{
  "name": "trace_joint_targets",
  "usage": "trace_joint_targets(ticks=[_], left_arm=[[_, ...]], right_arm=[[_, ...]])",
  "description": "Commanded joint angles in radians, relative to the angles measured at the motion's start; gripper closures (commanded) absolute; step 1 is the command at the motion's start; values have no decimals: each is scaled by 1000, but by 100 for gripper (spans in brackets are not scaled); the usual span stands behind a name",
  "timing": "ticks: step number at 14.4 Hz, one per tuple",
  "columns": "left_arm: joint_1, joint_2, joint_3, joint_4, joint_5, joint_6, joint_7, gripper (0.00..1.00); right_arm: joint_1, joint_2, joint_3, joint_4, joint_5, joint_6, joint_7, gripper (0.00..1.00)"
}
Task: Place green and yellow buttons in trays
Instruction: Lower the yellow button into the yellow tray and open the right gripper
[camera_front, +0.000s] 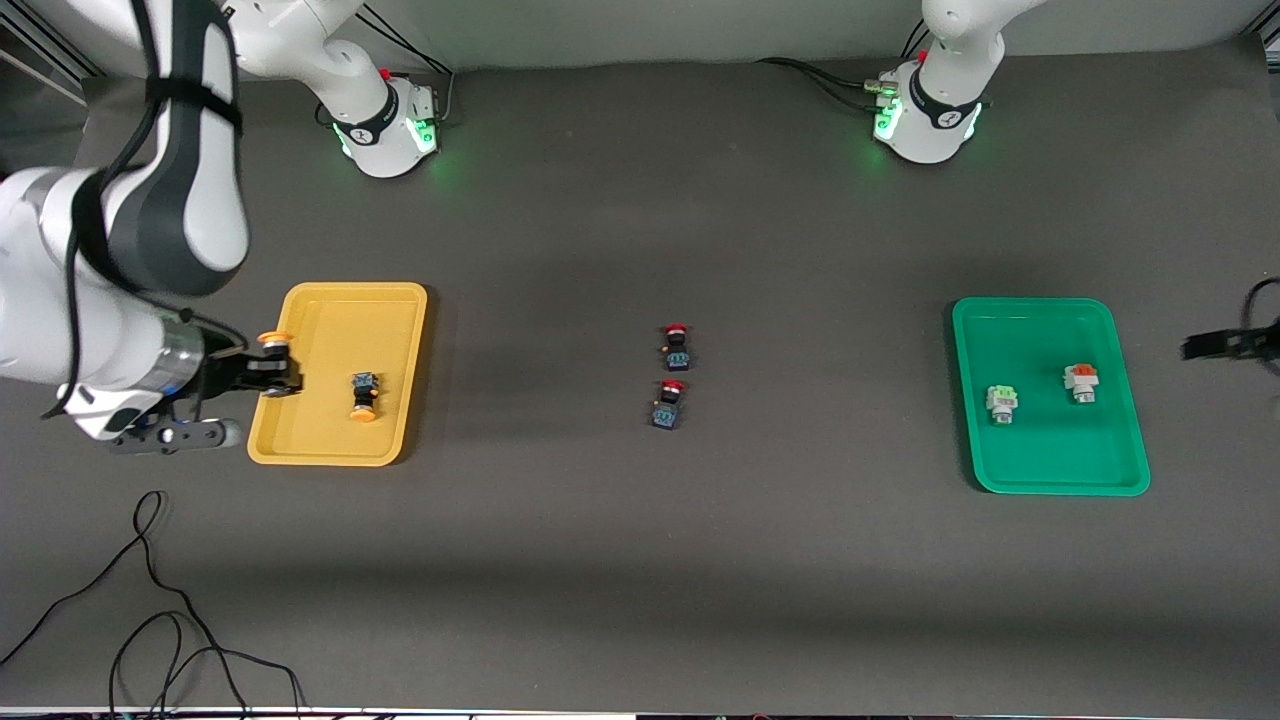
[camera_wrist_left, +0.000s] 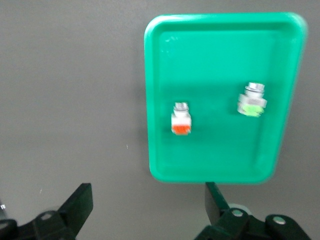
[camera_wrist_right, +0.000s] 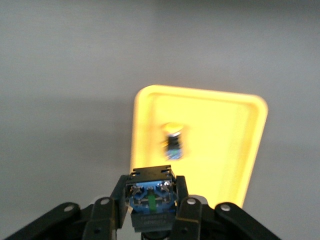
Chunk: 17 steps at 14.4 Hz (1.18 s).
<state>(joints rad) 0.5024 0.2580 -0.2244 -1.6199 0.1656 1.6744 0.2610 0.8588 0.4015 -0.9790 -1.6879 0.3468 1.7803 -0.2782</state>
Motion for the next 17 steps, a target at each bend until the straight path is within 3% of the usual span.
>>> trace_joint_targets(ticks=[1, 5, 8, 10, 13, 15, 17], left_arm=[[-2, -63, -16, 57, -81, -123, 17, 0], [-71, -166, -38, 41, -126, -217, -9, 0], [-194, -256, -26, -35, -152, -219, -120, 0], [-313, -281, 34, -46, -156, -226, -156, 0], [-577, -283, 218, -32, -155, -217, -239, 0], [-639, -272, 261, -11, -156, -216, -240, 0], [-640, -241, 261, 34, -158, -219, -240, 0]], right_arm=[[-1, 6, -21, -191, 14, 244, -150, 100], [2, 57, 31, -380, 27, 555, -196, 100], [-3, 123, 80, -427, 93, 686, -211, 100], [-4, 172, 100, -434, 174, 744, -269, 100], [-12, 224, 100, -432, 338, 751, -415, 100], [-35, 249, 102, -432, 458, 748, -505, 100], [-34, 266, 102, -431, 495, 745, -521, 100]])
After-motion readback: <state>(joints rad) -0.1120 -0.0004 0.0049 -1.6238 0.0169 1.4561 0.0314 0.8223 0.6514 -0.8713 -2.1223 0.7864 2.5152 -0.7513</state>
